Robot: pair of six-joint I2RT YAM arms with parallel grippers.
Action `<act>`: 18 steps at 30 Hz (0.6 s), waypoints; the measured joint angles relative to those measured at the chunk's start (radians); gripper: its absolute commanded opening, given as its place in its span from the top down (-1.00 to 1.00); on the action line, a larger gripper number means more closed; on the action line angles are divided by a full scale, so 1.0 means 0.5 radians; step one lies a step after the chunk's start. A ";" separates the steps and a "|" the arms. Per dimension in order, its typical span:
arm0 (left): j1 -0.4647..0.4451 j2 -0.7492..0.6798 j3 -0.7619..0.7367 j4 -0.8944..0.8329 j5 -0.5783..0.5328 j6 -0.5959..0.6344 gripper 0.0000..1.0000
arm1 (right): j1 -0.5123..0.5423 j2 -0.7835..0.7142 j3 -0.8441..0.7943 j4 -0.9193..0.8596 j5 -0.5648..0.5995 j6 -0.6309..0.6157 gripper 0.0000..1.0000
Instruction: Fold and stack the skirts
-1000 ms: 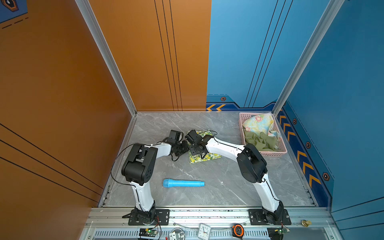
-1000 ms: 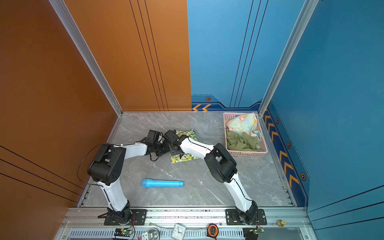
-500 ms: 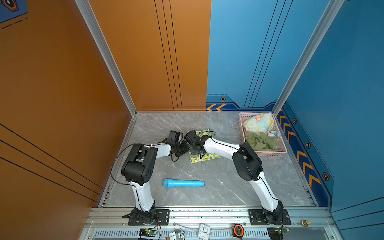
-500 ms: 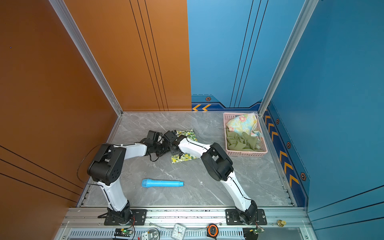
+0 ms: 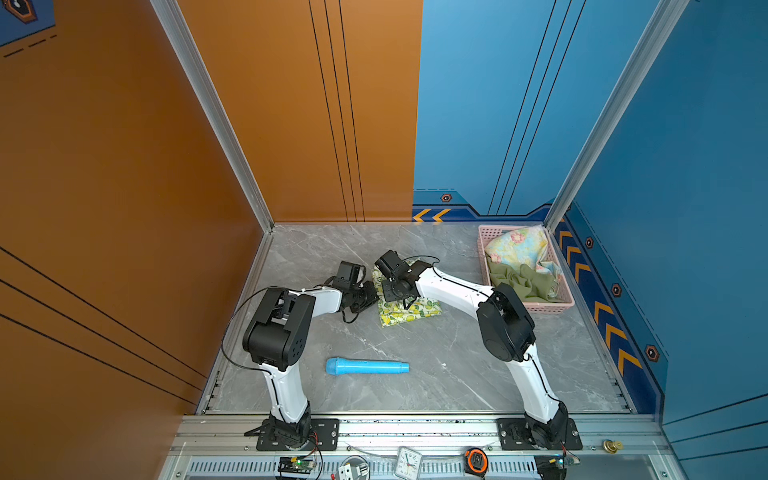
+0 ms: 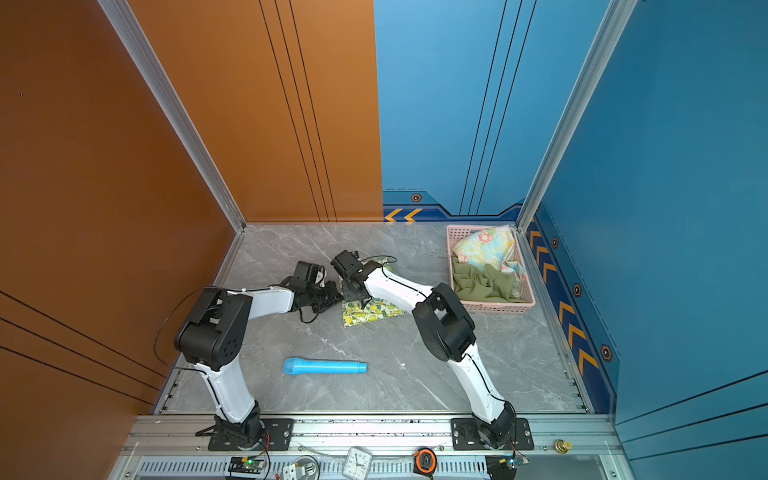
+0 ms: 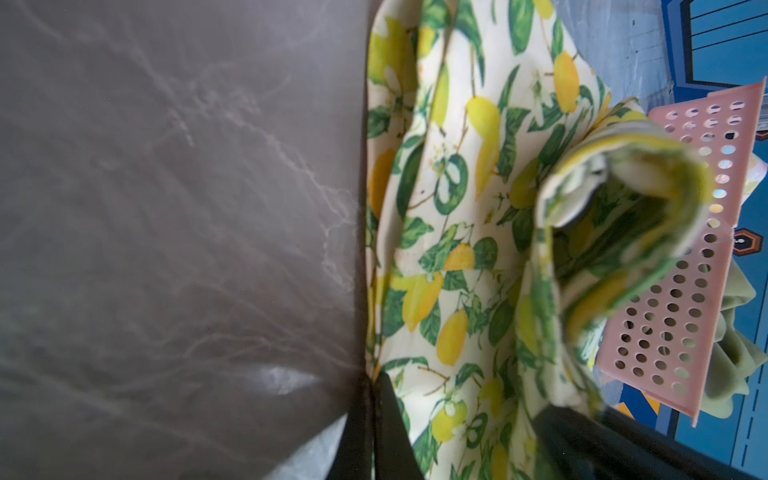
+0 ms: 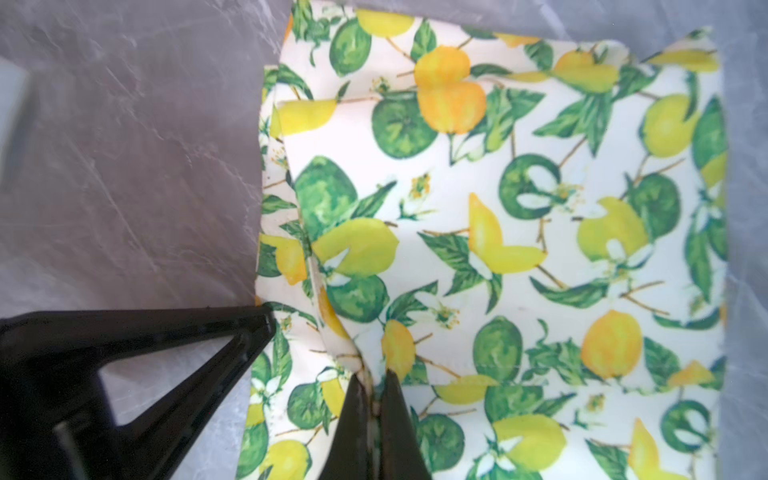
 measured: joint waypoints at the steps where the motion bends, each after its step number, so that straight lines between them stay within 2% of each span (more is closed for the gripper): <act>1: 0.000 0.000 -0.002 0.002 0.000 0.000 1.00 | -0.002 -0.015 0.000 0.000 -0.022 0.015 1.00; 12: -0.003 0.000 -0.012 0.027 0.000 0.000 1.00 | -0.002 -0.038 0.000 0.024 -0.198 0.202 1.00; 18: -0.006 0.000 -0.014 0.036 -0.002 0.000 1.00 | -0.002 -0.034 -0.034 0.148 -0.307 0.379 1.00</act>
